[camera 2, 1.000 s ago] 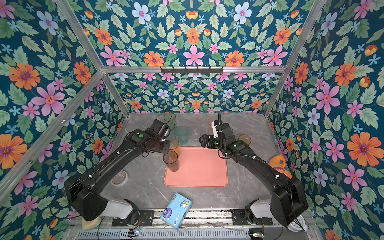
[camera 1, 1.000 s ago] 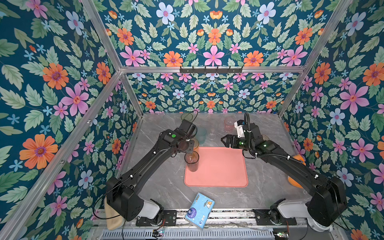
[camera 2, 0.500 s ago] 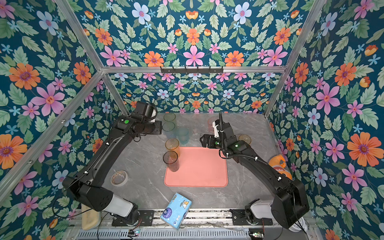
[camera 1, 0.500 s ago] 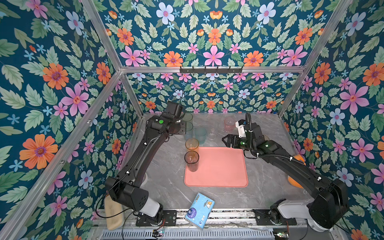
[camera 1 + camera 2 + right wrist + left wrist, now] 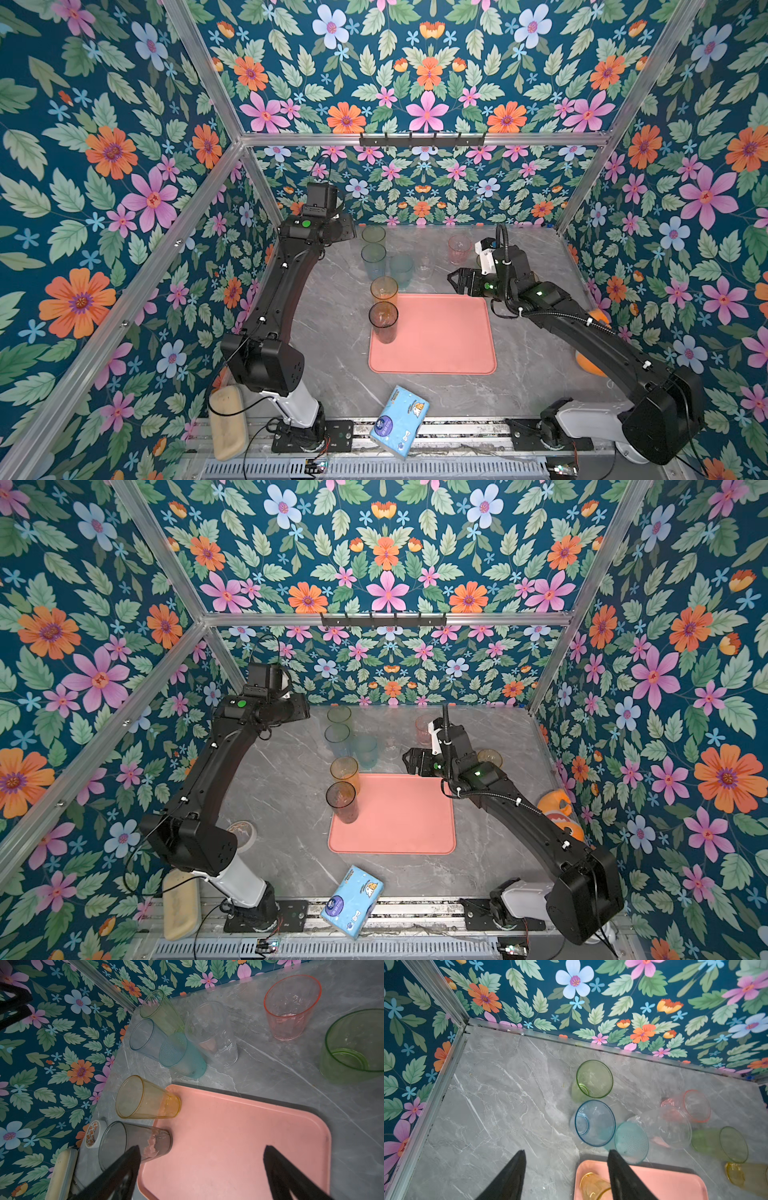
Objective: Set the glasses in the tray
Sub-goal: 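Raise the left gripper and move it back over the green glass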
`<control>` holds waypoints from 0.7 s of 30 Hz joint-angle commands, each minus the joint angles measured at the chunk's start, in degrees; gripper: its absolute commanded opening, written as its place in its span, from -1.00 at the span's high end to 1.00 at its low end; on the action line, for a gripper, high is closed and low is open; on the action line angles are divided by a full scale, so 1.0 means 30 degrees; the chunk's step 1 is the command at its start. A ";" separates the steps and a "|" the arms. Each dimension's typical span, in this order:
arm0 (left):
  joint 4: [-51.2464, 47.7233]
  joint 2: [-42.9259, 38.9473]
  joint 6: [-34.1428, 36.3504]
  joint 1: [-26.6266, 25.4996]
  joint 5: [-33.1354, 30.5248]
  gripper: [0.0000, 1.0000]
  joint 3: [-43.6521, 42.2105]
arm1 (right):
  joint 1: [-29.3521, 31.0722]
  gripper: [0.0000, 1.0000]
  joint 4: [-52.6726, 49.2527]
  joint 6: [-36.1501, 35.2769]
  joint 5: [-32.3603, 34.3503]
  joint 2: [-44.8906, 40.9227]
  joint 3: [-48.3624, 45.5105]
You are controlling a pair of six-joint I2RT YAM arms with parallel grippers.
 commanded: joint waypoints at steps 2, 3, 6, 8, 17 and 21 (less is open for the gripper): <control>0.1263 0.0981 -0.0471 0.0529 0.0373 -0.35 0.0565 | -0.0041 -0.87 -0.0142 -0.0080 0.0206 -0.0248 -0.0197; 0.1267 0.1366 -0.0610 0.0681 0.0426 -0.36 0.0845 | -0.0041 -0.87 -0.0071 -0.0080 0.0207 -0.0261 -0.0269; 0.1291 0.2437 -0.0891 0.1019 0.0470 -0.39 0.1643 | -0.0041 -0.87 0.0009 -0.0051 0.0150 -0.0179 -0.0392; 0.1413 0.3054 -0.1085 0.1131 0.0470 -0.40 0.2061 | -0.0064 -0.87 -0.0074 -0.0042 0.0098 -0.0051 -0.0306; 0.1305 0.6343 -0.0966 0.1439 0.1853 -0.40 0.4578 | -0.0073 -0.88 0.0125 0.0077 0.0118 -0.0084 -0.0625; 0.1475 0.7254 -0.0959 0.1466 0.2457 -0.40 0.5063 | -0.0115 -0.87 0.0158 0.0096 0.0153 -0.0101 -0.0801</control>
